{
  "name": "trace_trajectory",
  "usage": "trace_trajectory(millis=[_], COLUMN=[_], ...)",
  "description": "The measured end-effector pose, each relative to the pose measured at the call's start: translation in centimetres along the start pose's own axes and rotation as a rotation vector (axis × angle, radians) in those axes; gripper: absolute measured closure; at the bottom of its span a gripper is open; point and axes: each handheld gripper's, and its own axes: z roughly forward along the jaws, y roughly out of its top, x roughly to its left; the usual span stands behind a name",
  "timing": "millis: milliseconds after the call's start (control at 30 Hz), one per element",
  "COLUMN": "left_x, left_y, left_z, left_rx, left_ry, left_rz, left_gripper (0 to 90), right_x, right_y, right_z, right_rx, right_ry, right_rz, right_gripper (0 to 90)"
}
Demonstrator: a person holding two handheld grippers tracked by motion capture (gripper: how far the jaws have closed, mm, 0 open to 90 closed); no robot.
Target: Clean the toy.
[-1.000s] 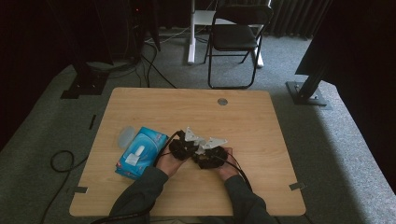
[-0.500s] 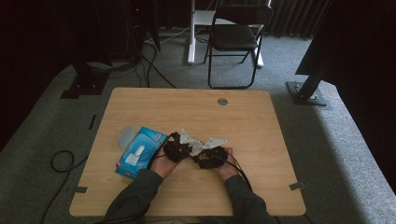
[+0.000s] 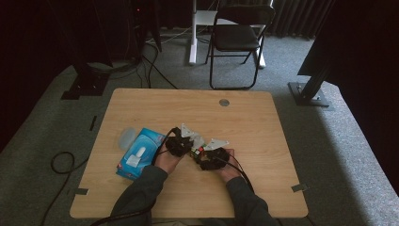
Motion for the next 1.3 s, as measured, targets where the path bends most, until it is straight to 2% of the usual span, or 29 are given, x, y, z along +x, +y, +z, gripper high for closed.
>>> trace_trajectory(millis=[267,500,633,733,800,867,900,1000,1100,1200,1300], left_x=[-0.8,-1.5,-1.6,-1.2,-0.9,-0.2,0.1,0.7,1.4,2.0,2.0], left_y=[0.5,0.4,0.5,0.2,0.1,-0.1,-0.2,-0.6,-1.3,-1.8,-2.2], left_z=[0.6,0.7,0.7,0.5,0.3,0.0,-0.2,-0.6,-0.8,-0.8,-0.6], left_rx=[-0.021,-0.030,-0.030,-0.030,-0.027,-0.020,-0.020,-0.017,-0.008,-0.003,0.014], left_ry=[-0.039,-0.115,-0.117,-0.094,-0.062,-0.044,-0.022,0.033,0.080,0.100,0.077], left_rz=[-0.003,-0.008,0.003,-0.003,-0.014,-0.073,-0.102,-0.146,-0.185,-0.225,-0.223], left_gripper=[88.1,88.0,88.0,88.2,88.2,88.3,88.4,88.5,88.5,88.5,88.4], right_x=[0.2,0.3,0.3,0.3,0.3,0.3,0.3,0.1,-0.1,-0.1,-0.1], right_y=[0.0,0.0,0.0,0.0,0.0,0.0,0.0,0.0,-0.1,0.0,0.1], right_z=[0.0,0.0,0.0,0.0,0.0,0.0,0.0,0.0,-0.1,-0.3,-0.7], right_rx=[0.001,-0.001,0.000,-0.001,0.000,0.000,0.001,0.008,0.010,0.007,0.002], right_ry=[0.014,0.022,0.023,0.027,0.030,0.033,0.035,0.034,0.030,0.025,0.017], right_rz=[-0.008,-0.012,-0.010,-0.014,-0.020,-0.018,-0.017,0.010,0.011,0.009,-0.001], right_gripper=[34.2,34.1,34.1,34.1,34.1,33.9,33.4,28.8,27.3,27.2,27.1])
